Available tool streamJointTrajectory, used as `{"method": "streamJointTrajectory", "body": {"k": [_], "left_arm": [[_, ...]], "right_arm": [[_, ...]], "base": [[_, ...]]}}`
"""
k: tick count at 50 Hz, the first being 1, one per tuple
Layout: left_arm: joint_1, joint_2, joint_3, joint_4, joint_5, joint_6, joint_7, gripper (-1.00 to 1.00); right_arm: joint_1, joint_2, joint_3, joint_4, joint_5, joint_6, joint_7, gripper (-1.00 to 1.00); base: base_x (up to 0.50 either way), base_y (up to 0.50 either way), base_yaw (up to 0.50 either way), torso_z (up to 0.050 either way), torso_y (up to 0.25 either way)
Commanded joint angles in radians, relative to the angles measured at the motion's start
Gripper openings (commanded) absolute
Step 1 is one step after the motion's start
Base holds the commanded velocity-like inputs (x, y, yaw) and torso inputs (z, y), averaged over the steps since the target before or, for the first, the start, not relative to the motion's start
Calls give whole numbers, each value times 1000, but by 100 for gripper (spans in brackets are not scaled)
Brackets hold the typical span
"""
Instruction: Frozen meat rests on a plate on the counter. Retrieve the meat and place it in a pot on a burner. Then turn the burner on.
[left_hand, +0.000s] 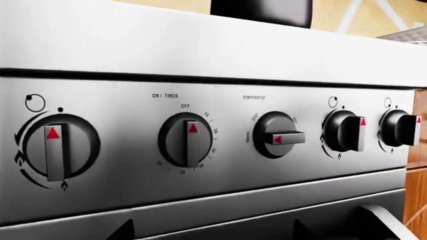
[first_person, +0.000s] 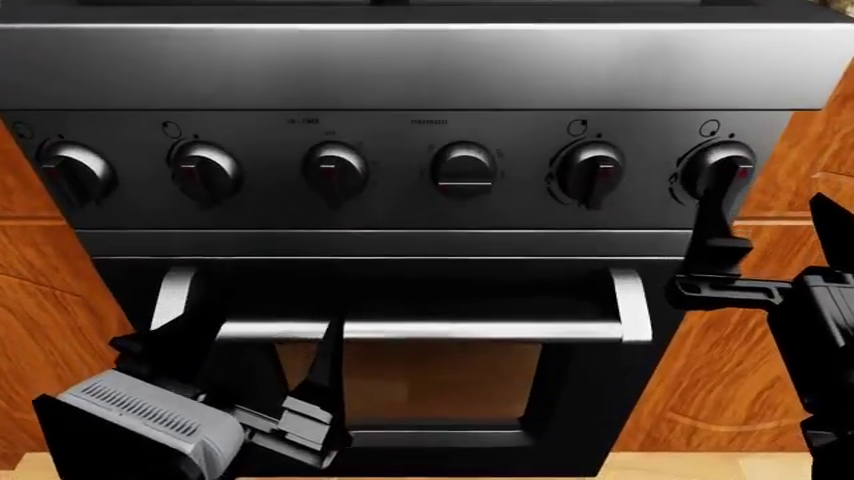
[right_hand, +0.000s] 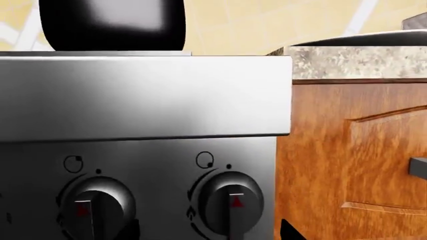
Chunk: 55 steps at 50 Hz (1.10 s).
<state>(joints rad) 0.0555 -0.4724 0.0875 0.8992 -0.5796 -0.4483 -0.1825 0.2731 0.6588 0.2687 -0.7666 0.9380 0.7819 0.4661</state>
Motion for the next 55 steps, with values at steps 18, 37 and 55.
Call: {"method": "streamJointTrajectory", "body": {"k": [18, 37, 55], "left_arm": [[-8, 7, 16, -23, -9, 28, -4, 100], [-4, 9, 34, -37, 2, 35, -11, 100], [-23, 9, 50, -55, -5, 28, -14, 100]], "right_arm": [[52, 13, -89, 156, -152, -83, -97, 100], [87, 9, -184, 274, -205, -101, -165, 100], [121, 3, -213, 344, -237, -118, -180, 100]], "base": [[0, 0, 0, 0, 0], [0, 0, 0, 0, 0], [0, 0, 0, 0, 0]]}}
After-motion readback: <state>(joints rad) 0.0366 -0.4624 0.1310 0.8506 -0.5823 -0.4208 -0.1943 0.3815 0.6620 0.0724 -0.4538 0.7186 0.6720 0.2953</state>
